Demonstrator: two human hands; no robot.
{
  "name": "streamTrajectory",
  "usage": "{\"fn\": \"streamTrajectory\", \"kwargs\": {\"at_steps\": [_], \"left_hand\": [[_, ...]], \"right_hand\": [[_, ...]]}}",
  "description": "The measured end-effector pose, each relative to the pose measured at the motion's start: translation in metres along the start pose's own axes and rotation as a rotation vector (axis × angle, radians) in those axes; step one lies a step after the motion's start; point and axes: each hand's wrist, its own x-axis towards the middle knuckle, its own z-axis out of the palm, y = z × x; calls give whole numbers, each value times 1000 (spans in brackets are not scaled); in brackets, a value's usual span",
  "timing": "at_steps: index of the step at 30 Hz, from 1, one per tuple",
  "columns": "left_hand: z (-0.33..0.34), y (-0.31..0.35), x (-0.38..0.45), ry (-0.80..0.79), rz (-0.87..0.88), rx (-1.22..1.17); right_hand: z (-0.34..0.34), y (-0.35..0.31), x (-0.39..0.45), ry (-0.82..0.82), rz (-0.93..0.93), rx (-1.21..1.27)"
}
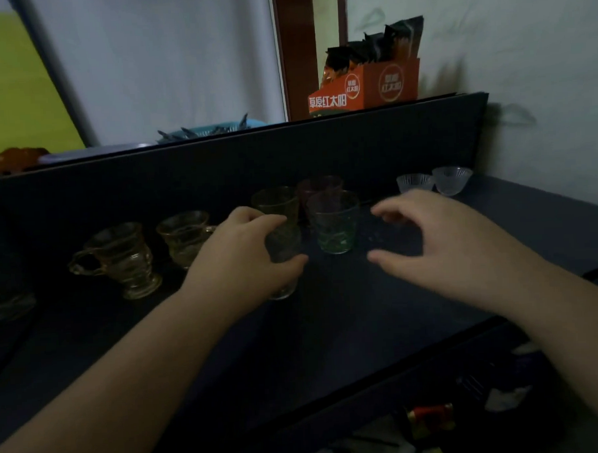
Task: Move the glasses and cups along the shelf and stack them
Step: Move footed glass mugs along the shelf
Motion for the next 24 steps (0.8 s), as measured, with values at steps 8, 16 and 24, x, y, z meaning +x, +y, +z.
{"fn": "streamTrajectory", "kwargs": {"at_steps": [8,16,24], "left_hand": [[28,12,34,61,-129,194],[9,26,4,150,-168,266],[-37,-9,-109,212,-268,304]], "right_hand": [[6,49,-27,-60,20,19],[16,40,-20,-137,-87,58],[42,-37,-9,-149,-272,128]]}}
